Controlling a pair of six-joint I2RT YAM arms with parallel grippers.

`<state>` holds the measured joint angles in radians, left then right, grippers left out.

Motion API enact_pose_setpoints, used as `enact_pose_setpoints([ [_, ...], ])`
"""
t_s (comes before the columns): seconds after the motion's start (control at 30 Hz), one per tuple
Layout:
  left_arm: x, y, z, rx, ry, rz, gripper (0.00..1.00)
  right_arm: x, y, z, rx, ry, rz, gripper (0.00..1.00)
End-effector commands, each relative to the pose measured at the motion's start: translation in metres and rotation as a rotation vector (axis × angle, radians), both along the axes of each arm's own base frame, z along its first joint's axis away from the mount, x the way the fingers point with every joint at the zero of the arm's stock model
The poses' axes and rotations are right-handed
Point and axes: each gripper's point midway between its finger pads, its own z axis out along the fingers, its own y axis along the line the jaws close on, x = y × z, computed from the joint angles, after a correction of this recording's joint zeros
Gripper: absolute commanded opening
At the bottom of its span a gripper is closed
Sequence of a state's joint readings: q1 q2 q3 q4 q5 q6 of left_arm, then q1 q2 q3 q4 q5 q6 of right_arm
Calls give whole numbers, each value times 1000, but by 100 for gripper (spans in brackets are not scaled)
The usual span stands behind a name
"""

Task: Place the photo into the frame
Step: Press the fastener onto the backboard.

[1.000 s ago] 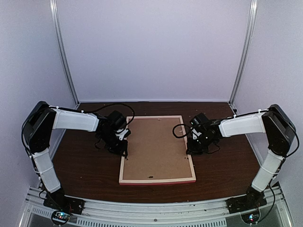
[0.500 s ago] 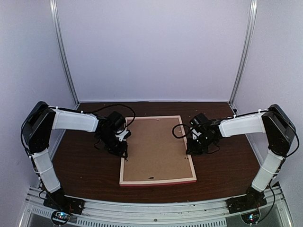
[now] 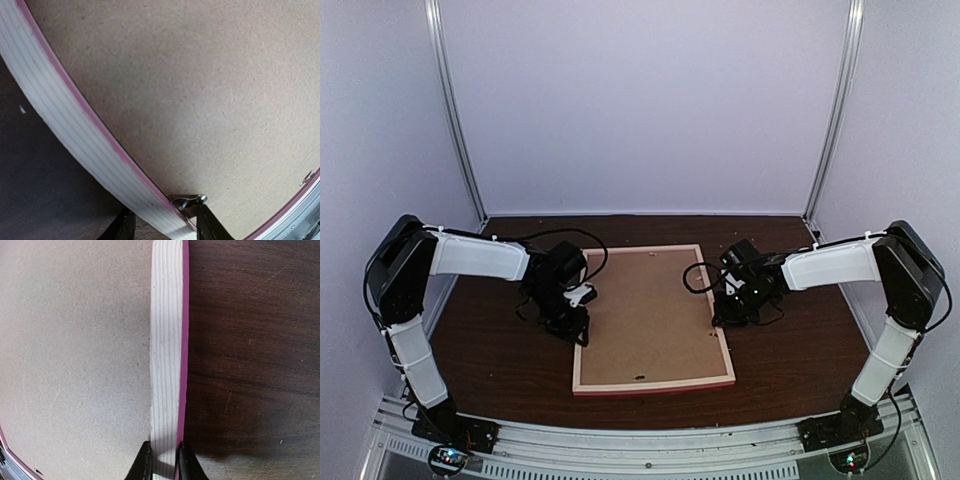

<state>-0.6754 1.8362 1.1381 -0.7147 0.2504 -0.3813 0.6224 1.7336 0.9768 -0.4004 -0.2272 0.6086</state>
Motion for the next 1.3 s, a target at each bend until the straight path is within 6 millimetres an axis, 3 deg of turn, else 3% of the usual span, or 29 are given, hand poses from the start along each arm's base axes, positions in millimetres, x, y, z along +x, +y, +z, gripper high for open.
enact_pose_setpoints([
  [0.0,-11,16,-4,65,26,5,43,-30,-23,-37,-108,131,-17,5],
  [0.1,-6,11,-1,38,14,21,44,-29,-21,-37,-108,132,-12,5],
  [0.27,7,-2,10,-28,-20,45,57,-29,-22,-36,-109,131,-10,5],
  [0.43,21,-4,11,-37,-39,77,59,-27,-20,-35,-106,126,-10,5],
  [0.67,34,-5,4,-11,-57,103,51,-28,-22,-35,-97,117,-32,3],
  [1.03,28,-14,0,-52,-8,99,43,-37,-26,-34,-65,81,-132,0],
  [1.27,17,-4,-4,10,9,77,39,-40,-20,-37,-62,82,-131,0],
])
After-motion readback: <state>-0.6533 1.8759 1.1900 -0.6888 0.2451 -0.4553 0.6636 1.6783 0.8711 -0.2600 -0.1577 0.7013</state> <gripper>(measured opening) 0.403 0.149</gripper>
